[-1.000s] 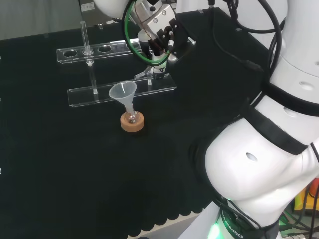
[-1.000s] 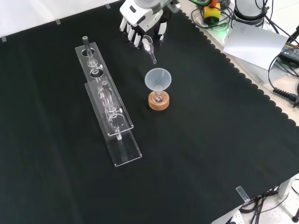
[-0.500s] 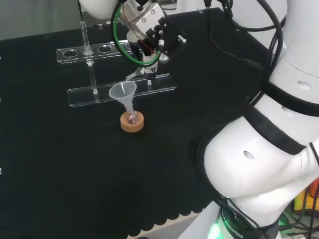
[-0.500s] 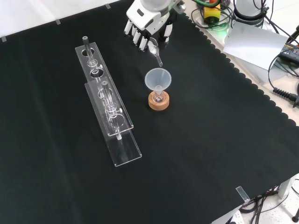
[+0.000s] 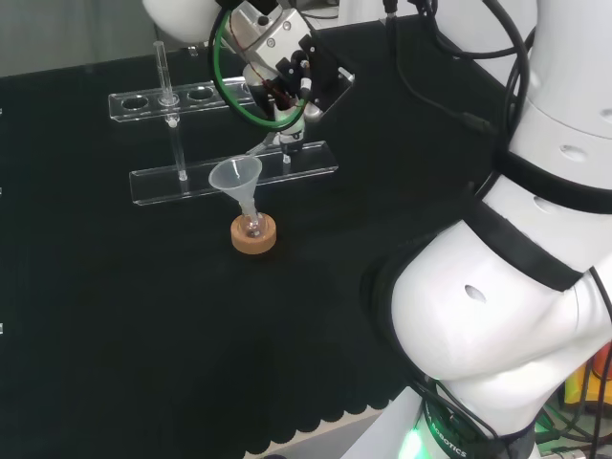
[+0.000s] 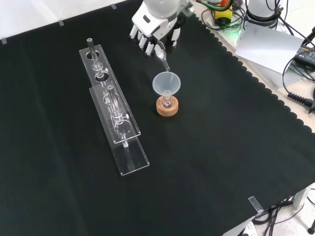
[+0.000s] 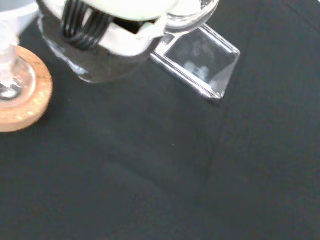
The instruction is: Pour all the NaCl from the weighing funnel into the round-bottom flask.
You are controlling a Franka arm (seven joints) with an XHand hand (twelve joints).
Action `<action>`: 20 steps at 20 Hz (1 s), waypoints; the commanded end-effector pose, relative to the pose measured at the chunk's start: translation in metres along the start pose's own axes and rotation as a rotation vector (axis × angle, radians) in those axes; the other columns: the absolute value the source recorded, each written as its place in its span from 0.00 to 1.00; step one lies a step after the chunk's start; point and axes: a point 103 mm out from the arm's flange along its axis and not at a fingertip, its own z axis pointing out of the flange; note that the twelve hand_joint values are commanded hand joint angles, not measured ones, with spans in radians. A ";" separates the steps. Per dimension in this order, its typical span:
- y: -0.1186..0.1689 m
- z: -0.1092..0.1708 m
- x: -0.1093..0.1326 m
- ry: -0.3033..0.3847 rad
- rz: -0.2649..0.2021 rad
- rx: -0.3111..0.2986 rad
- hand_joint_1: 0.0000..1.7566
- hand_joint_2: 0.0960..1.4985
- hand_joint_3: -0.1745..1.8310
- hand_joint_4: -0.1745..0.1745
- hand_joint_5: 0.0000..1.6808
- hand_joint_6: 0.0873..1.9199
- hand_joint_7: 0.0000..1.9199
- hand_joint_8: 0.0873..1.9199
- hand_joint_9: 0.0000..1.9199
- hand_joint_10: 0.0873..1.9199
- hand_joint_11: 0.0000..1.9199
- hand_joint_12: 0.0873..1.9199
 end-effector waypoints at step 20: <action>0.010 -0.003 0.005 -0.074 0.007 0.026 0.62 0.43 0.43 1.00 0.68 0.45 0.50 0.30 0.62 0.17 0.43 0.52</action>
